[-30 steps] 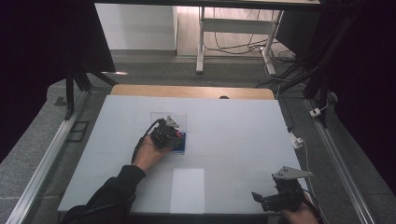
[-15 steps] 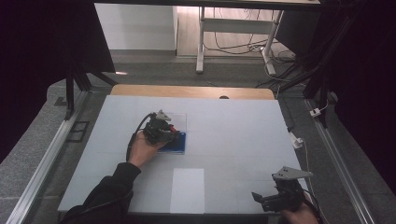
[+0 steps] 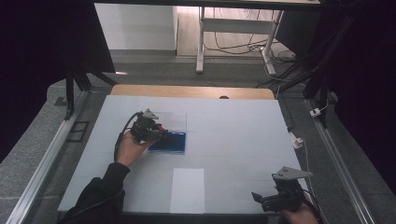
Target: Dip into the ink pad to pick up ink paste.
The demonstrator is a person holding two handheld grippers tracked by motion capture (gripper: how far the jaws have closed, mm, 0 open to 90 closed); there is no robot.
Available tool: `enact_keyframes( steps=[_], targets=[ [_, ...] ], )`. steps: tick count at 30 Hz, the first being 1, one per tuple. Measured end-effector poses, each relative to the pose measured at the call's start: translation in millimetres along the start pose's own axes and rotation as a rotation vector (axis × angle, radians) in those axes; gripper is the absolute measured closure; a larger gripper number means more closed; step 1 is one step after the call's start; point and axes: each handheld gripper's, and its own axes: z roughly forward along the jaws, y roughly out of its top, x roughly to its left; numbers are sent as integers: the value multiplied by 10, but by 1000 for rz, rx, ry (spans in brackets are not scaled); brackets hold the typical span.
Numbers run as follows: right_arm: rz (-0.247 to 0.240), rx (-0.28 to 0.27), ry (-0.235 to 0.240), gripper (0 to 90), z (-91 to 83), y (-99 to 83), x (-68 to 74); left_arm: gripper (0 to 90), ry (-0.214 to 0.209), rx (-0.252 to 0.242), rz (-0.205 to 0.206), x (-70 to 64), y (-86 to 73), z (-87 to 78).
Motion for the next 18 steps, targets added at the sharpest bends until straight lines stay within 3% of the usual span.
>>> enact_keyframes(
  steps=[10, 18],
  targets=[
    [-3, 0, 0, 0, 0, -1, 3, 583, 33, 36, -25, 107, -101, 79],
    [-5, 0, 0, 0, -1, -1, 4, 583, 35, 44, -35, 147, -143, 111]
  ],
)
